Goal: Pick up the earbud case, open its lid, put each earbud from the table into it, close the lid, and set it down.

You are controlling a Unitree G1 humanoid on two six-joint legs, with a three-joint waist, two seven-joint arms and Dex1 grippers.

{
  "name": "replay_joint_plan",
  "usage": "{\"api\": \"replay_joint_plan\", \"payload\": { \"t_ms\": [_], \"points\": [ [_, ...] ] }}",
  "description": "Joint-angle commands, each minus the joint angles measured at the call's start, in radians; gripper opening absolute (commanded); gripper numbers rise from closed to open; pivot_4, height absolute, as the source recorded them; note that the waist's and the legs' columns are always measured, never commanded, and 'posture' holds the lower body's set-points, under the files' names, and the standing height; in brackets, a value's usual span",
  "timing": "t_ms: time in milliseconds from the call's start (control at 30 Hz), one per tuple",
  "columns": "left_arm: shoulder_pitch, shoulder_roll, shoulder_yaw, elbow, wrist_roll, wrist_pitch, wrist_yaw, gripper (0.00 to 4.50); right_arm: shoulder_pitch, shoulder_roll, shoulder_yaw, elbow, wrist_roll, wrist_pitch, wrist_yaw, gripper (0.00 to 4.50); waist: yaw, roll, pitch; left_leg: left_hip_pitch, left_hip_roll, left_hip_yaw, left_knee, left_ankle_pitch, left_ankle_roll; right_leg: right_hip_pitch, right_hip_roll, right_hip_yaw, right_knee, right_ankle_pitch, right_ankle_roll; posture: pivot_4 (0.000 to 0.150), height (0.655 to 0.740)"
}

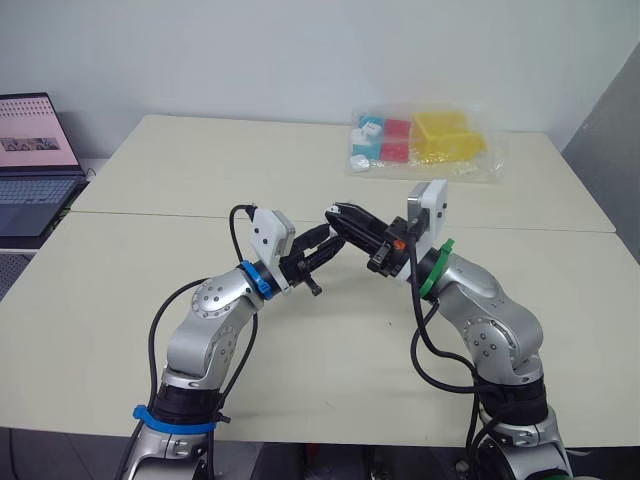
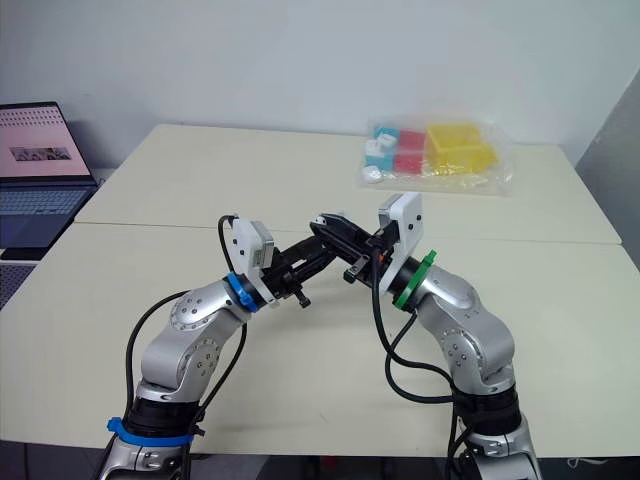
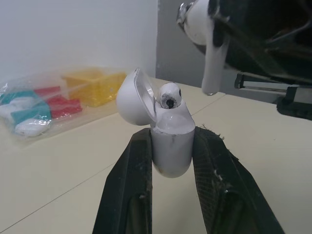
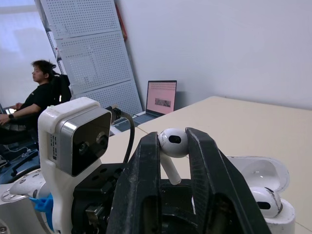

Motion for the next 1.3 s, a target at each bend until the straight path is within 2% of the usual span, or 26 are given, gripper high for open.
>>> {"api": "replay_joint_plan", "payload": {
  "t_ms": [33, 733, 1267, 1300],
  "points": [
    [-0.018, 0.005, 0.01, -0.033, -0.02, 0.002, -0.004, 0.8, -0.003, 0.0, 0.005, 0.007, -0.016, -0.057, -0.005, 0.39, 0.0, 0.0, 0.0, 0.0, 0.0, 0.0, 0.0, 0.0, 0.0, 0.0, 0.0, 0.0, 0.0, 0.0, 0.0, 0.15, 0.7389],
    [-0.019, 0.008, 0.013, -0.048, -0.031, 0.019, 0.002, 0.8, 0.02, -0.013, 0.063, 0.104, -0.099, -0.19, 0.001, 0.39, 0.0, 0.0, 0.0, 0.0, 0.0, 0.0, 0.0, 0.0, 0.0, 0.0, 0.0, 0.0, 0.0, 0.0, 0.0, 0.15, 0.7389],
    [-0.019, 0.005, 0.016, -0.049, -0.031, 0.014, 0.007, 0.8, 0.053, -0.019, 0.091, 0.125, -0.119, -0.191, 0.003, 0.39, 0.0, 0.0, 0.0, 0.0, 0.0, 0.0, 0.0, 0.0, 0.0, 0.0, 0.0, 0.0, 0.0, 0.0, 0.0, 0.15, 0.7389],
    [-0.018, 0.005, 0.016, -0.05, -0.031, 0.014, 0.006, 0.8, 0.053, -0.021, 0.09, 0.124, -0.122, -0.19, 0.001, 0.74, 0.0, 0.0, 0.0, 0.0, 0.0, 0.0, 0.0, 0.0, 0.0, 0.0, 0.0, 0.0, 0.0, 0.0, 0.0, 0.15, 0.7389]
  ]
}}
